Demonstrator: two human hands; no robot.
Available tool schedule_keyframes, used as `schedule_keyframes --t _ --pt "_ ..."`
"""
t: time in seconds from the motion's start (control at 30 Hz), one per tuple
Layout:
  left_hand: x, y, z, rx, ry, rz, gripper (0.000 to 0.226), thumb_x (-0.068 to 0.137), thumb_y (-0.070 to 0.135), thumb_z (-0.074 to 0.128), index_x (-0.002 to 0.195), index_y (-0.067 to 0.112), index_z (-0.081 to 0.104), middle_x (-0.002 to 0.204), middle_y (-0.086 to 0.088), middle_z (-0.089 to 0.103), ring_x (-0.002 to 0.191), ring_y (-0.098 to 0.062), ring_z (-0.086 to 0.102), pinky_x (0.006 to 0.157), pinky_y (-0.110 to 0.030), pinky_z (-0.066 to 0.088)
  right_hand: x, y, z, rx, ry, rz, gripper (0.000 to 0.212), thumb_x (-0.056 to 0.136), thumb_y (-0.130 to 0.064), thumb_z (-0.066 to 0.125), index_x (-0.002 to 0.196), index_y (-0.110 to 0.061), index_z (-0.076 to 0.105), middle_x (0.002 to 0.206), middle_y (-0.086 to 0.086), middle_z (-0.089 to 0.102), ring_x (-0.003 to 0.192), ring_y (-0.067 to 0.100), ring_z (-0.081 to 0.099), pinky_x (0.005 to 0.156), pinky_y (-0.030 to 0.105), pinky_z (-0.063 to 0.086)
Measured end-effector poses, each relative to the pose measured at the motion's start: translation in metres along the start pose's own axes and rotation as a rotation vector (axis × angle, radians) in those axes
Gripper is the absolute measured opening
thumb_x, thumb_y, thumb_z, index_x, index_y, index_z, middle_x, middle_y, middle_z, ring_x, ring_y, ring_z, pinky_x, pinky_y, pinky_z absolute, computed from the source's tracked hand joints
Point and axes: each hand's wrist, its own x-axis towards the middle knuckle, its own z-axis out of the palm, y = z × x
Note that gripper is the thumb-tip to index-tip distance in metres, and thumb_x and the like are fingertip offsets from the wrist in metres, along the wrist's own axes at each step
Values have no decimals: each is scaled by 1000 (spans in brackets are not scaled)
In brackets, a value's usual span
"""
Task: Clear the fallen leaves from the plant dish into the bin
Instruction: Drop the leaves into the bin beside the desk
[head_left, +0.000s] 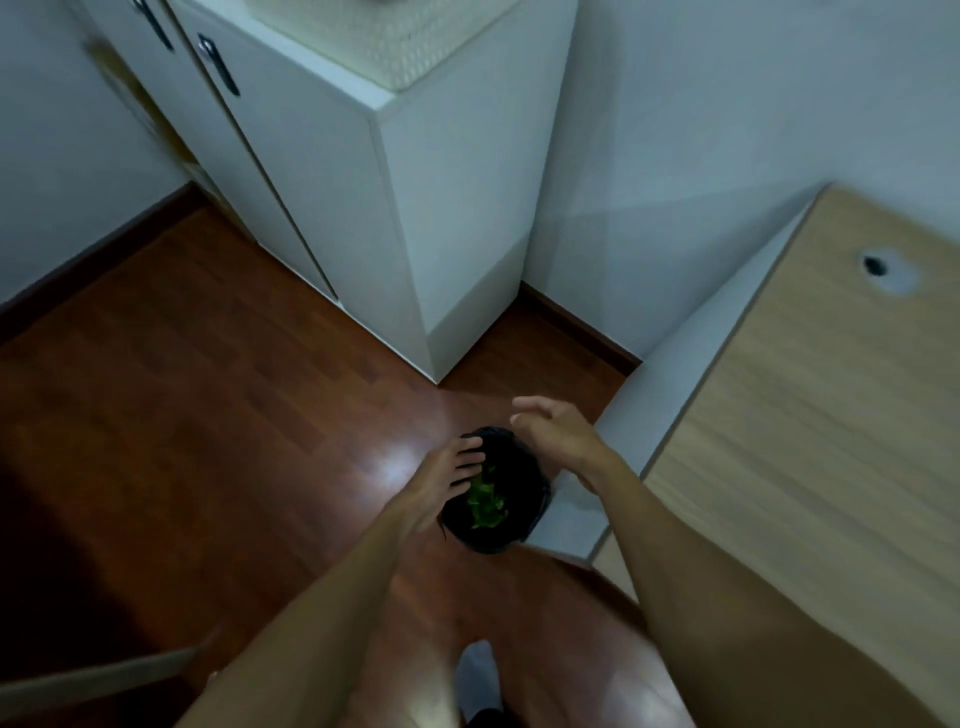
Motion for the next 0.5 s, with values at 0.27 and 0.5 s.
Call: schedule_keyframes --t 0.27,0.5 --pt "-88 44 60 219 -90 189 44 98 41 43 132 17 56 131 0 58 123 -20 54 107 -36 39 -114 -25 -58 208 125 -87 49 87 -39 70 133 -23 61 128 -1 66 116 14 60 100 32 48" --pt "-149 71 143 331 -141 314 46 96 37 49 135 12 55 137 -7 58 123 -19 54 104 -32 39 -205 -2 -126 298 257 -112 54 84 -39 74 132 -20 62 128 3 66 118 16 60 103 36 47"
